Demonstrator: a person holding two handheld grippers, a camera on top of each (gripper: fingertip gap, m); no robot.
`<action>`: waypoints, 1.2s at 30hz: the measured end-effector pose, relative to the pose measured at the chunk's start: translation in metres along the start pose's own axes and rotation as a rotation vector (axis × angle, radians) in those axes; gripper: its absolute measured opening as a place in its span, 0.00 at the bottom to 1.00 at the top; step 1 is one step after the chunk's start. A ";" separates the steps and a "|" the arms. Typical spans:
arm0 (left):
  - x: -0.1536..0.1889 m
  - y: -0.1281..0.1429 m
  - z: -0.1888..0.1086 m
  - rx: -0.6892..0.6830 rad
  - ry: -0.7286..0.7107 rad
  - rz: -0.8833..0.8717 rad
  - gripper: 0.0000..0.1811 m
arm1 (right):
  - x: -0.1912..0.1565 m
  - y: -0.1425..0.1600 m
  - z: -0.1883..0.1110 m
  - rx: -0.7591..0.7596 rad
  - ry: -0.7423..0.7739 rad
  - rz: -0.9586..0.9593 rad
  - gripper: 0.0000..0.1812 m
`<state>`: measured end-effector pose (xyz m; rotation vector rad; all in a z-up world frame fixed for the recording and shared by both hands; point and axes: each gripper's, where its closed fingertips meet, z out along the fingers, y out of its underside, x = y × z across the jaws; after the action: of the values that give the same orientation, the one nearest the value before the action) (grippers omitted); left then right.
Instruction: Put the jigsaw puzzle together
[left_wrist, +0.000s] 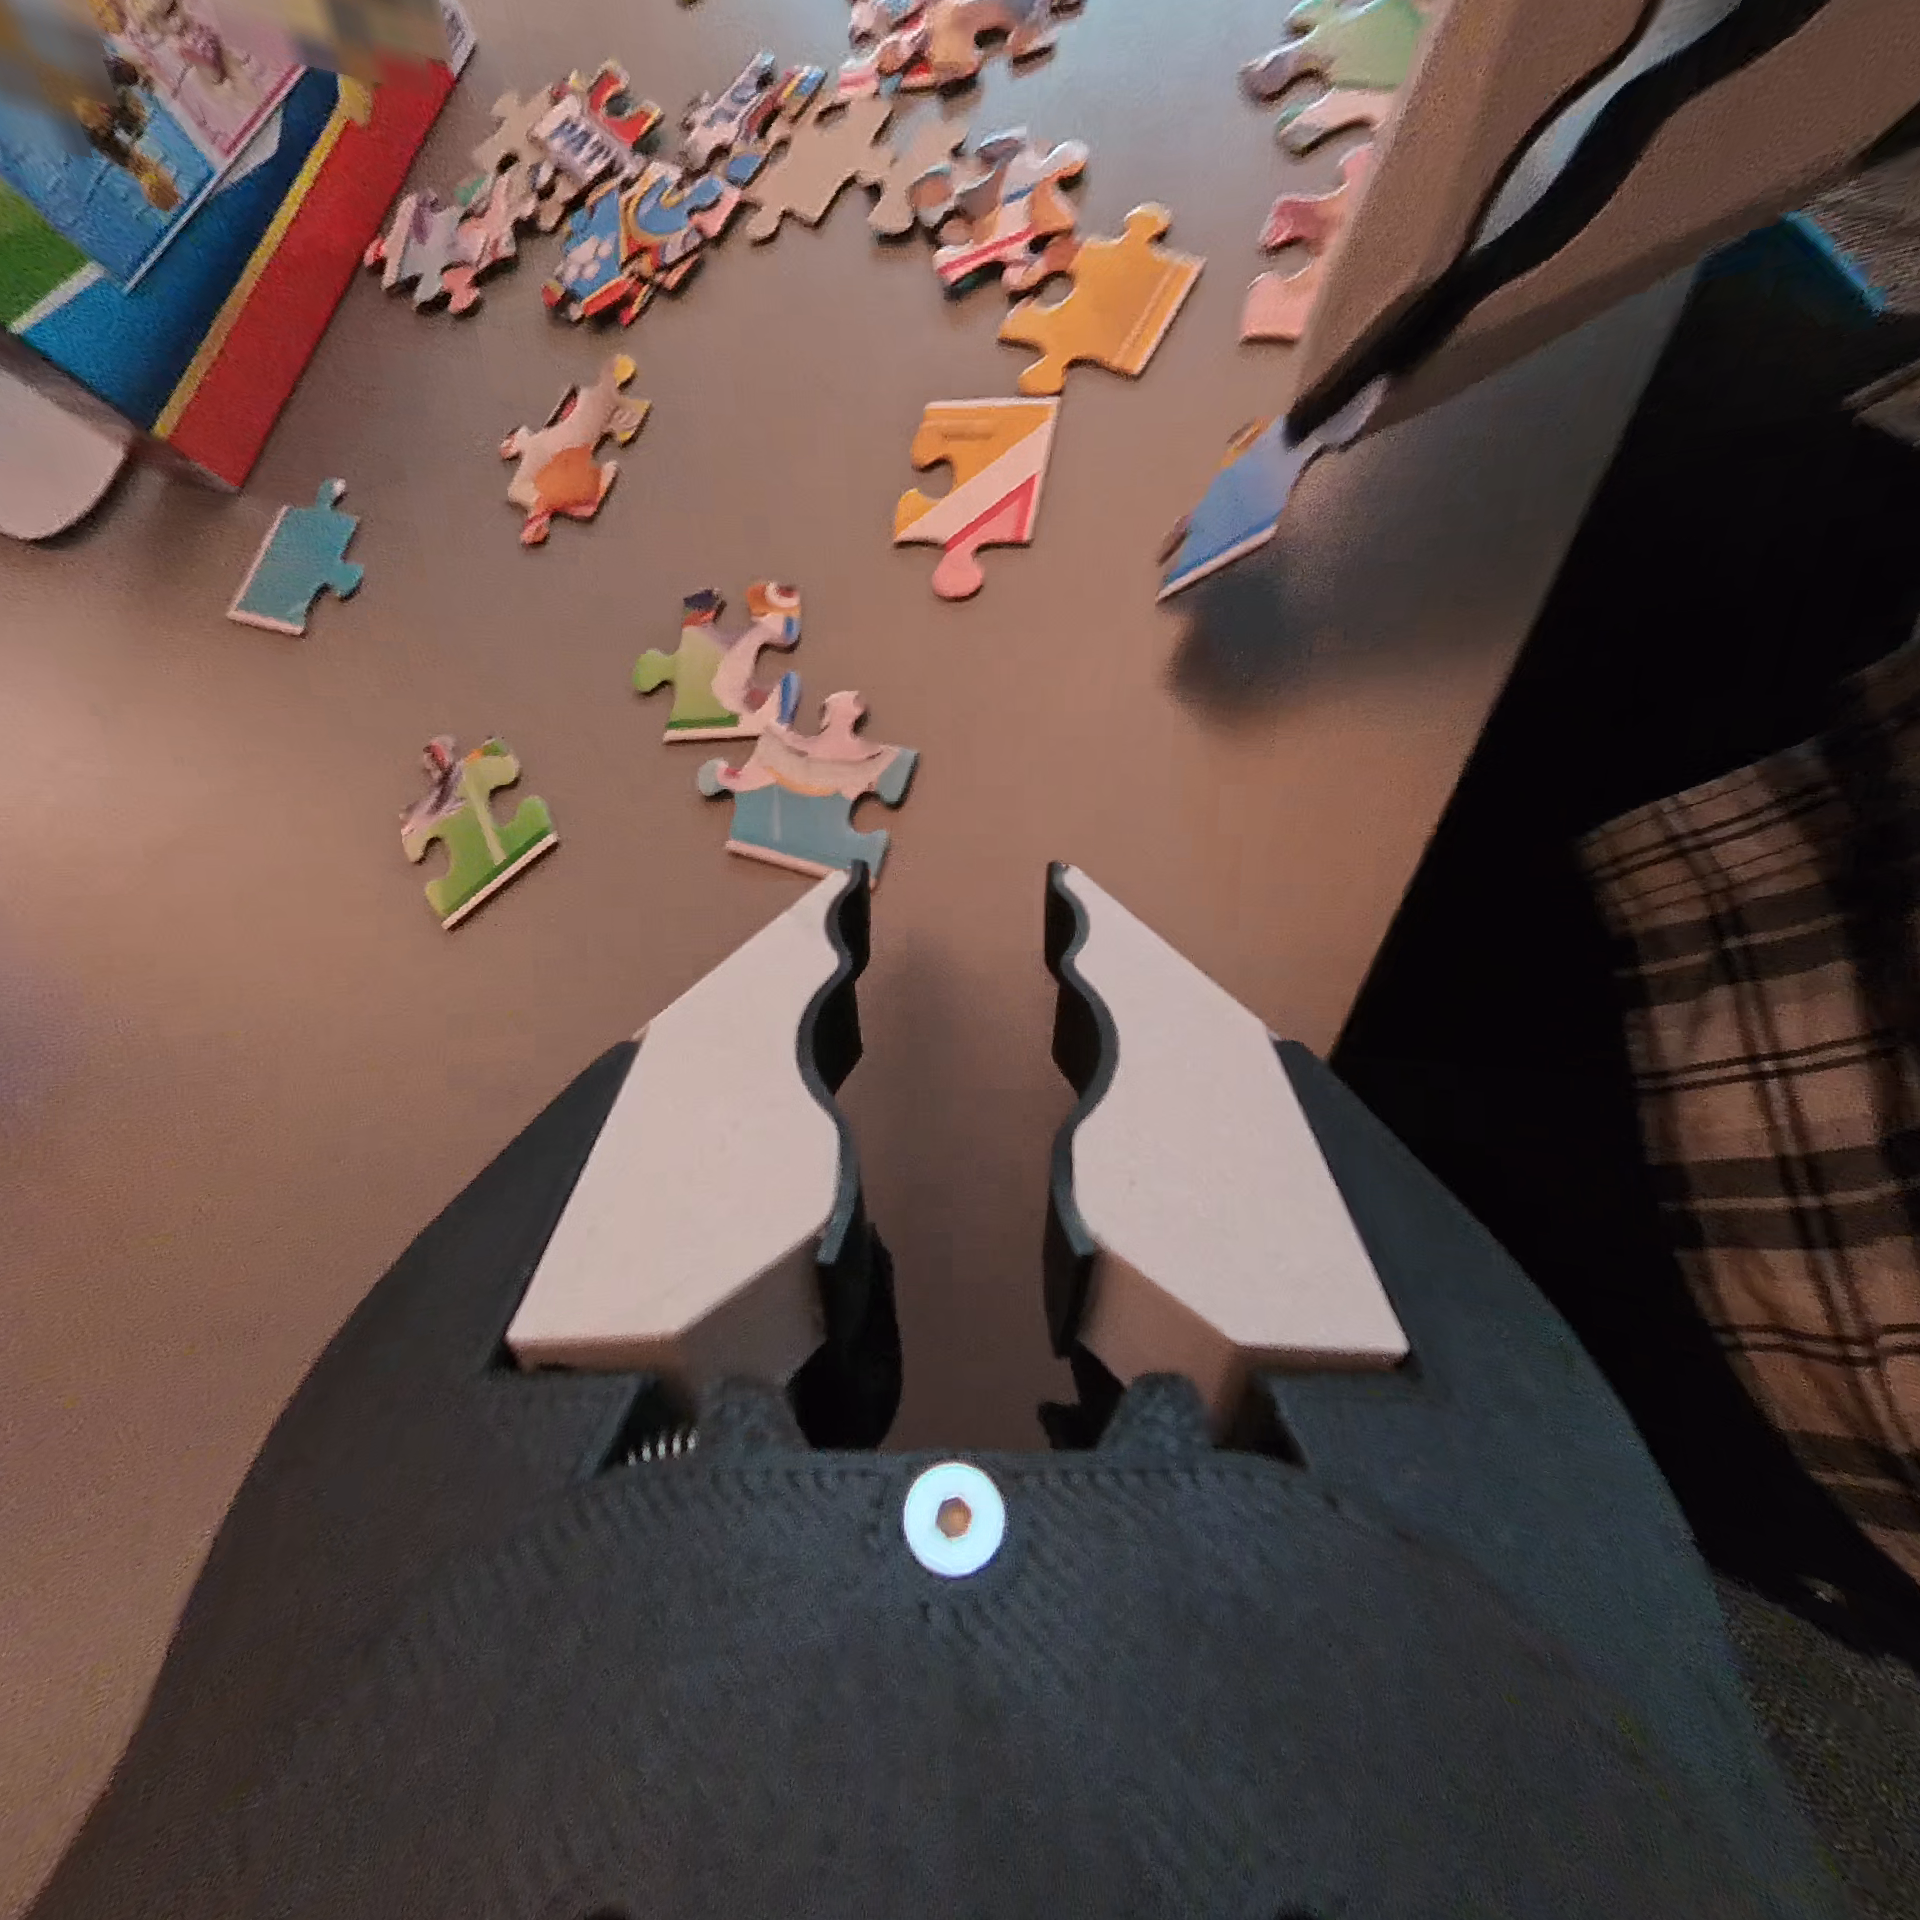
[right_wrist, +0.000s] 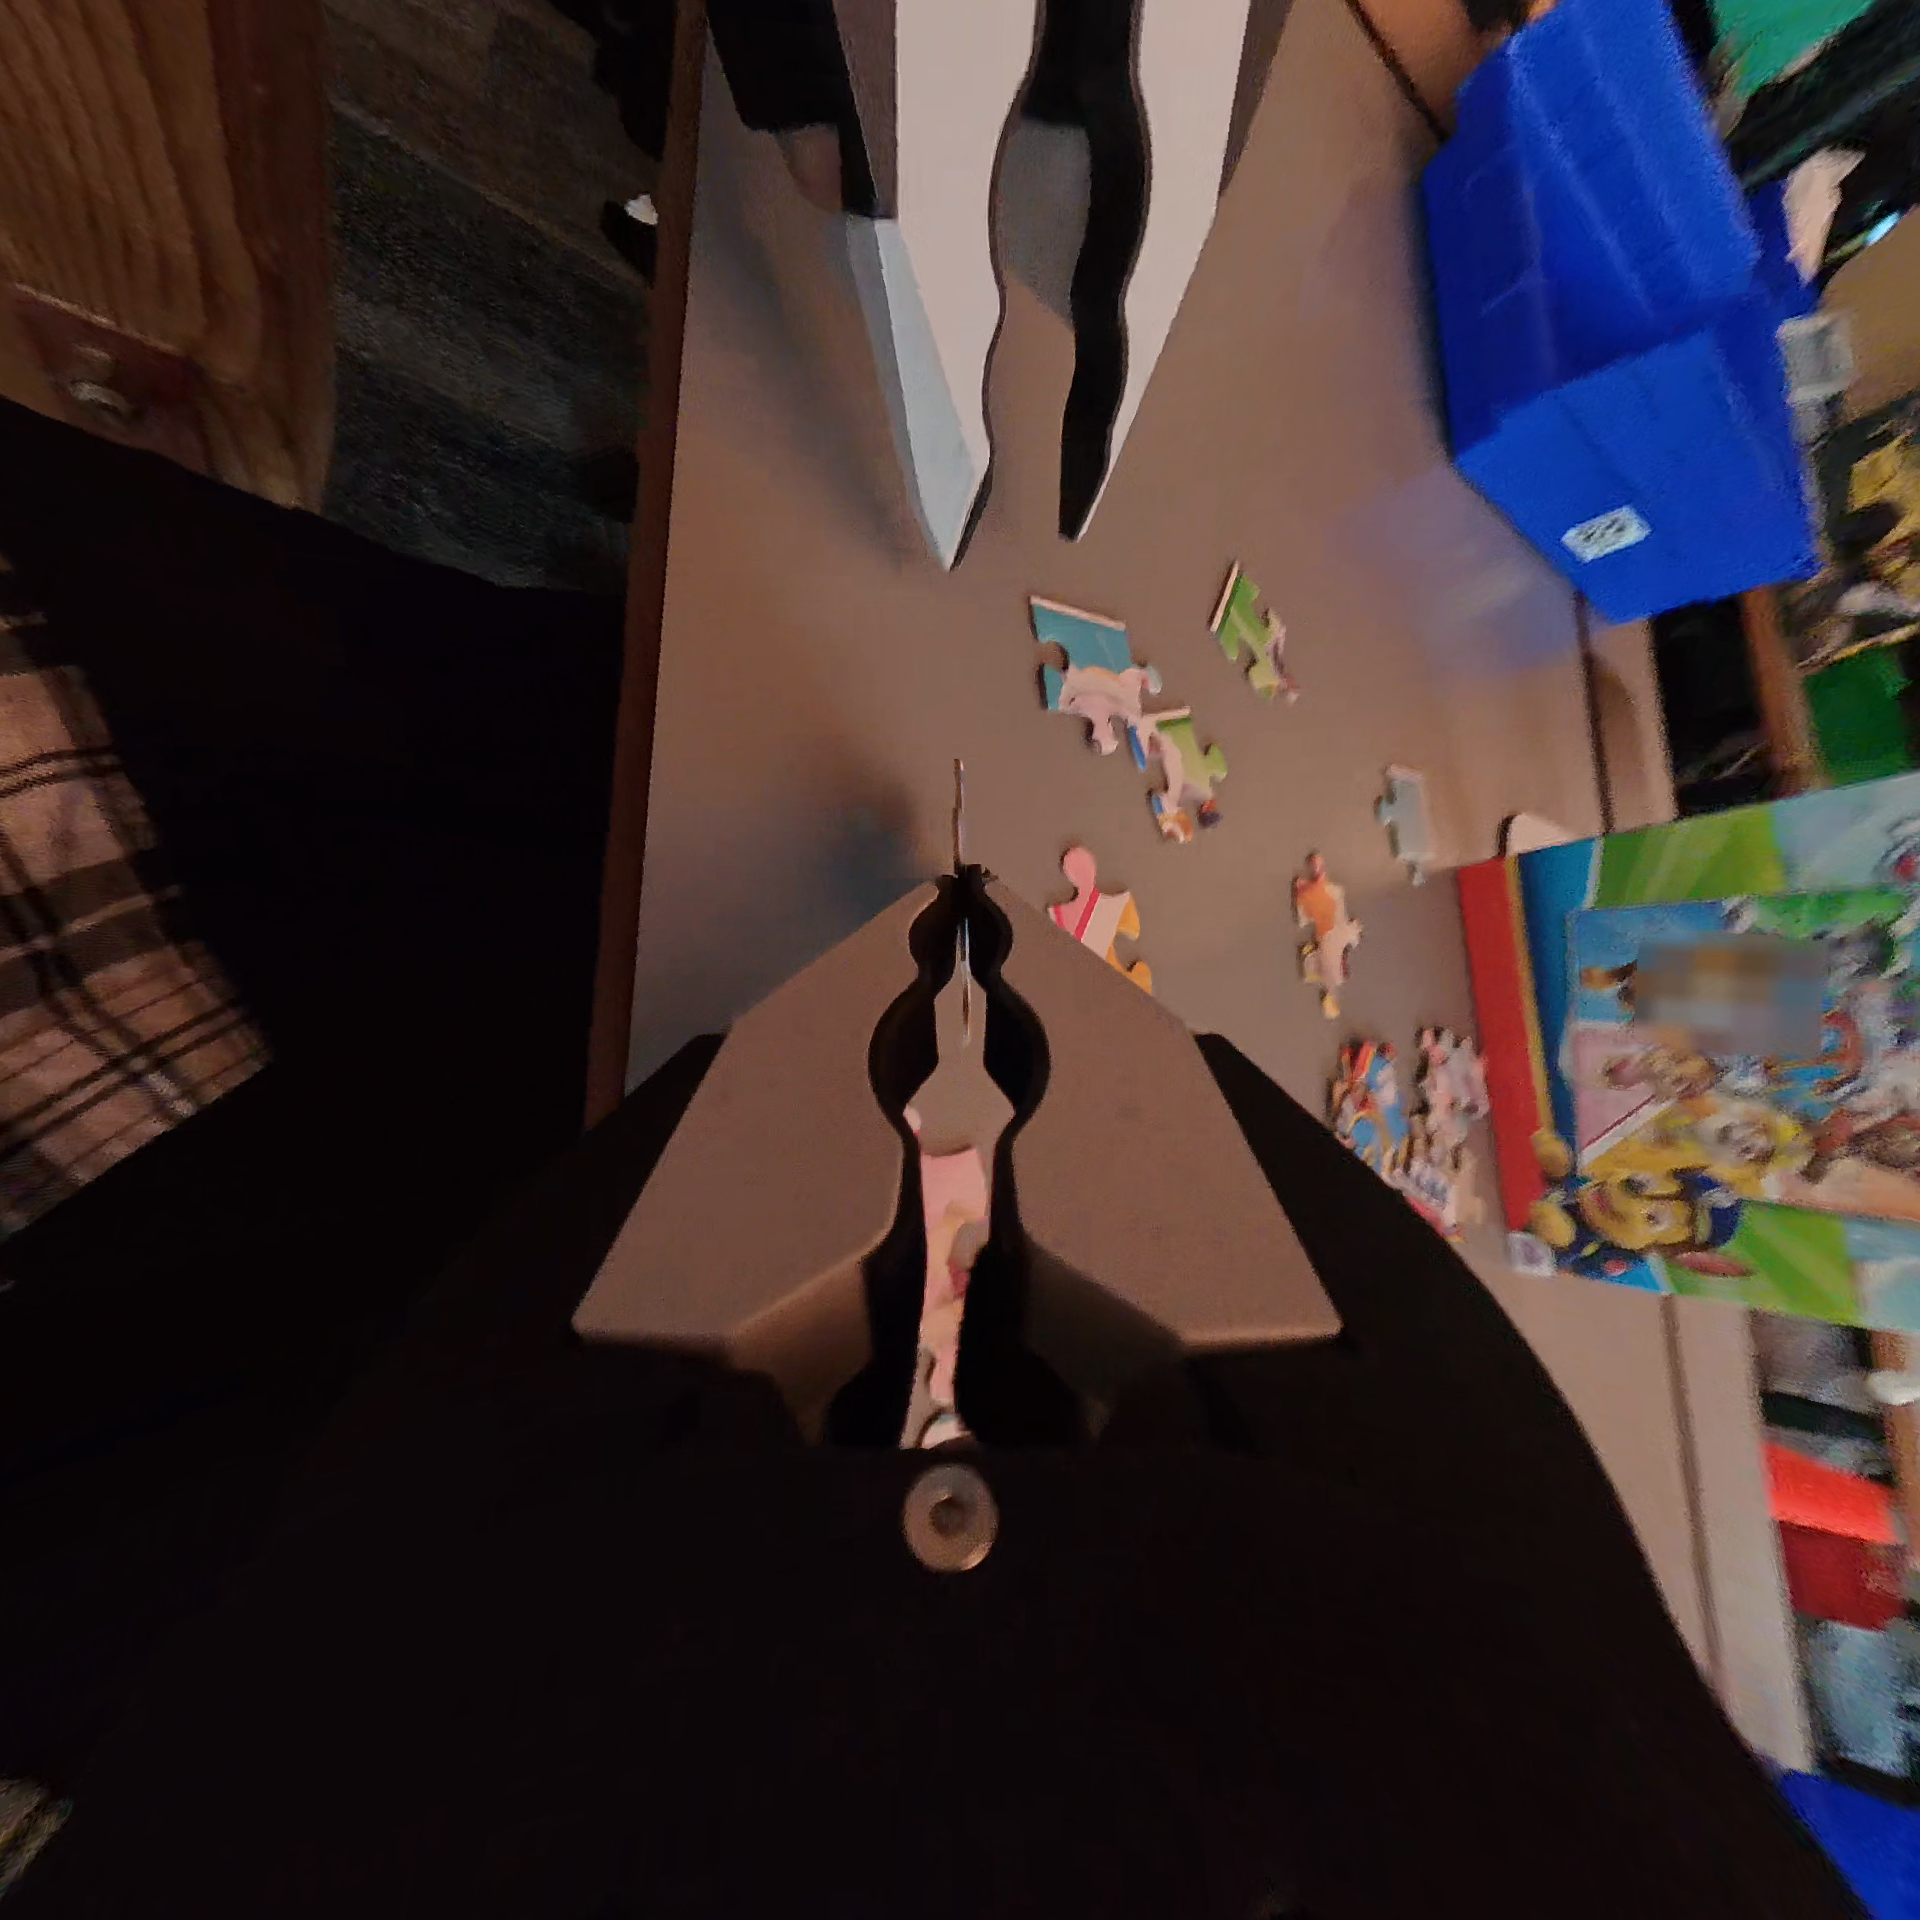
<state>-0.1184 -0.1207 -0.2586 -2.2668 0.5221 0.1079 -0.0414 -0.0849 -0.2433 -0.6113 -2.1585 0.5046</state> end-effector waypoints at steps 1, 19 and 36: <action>0.005 -0.002 0.000 0.005 0.013 0.006 0.18 | -0.003 0.000 0.004 -0.017 0.002 -0.037 0.00; 0.054 -0.041 0.035 0.047 0.199 0.062 0.17 | 0.015 0.060 -0.056 -0.114 -0.139 0.363 0.11; 0.049 -0.026 0.030 -0.004 0.251 -0.007 0.16 | 0.012 0.113 -0.091 -0.179 -0.199 0.583 0.17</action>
<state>-0.0604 -0.0999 -0.2727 -2.2987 0.6449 -0.1816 0.0531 0.0254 -0.2441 -1.3567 -2.2096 0.7046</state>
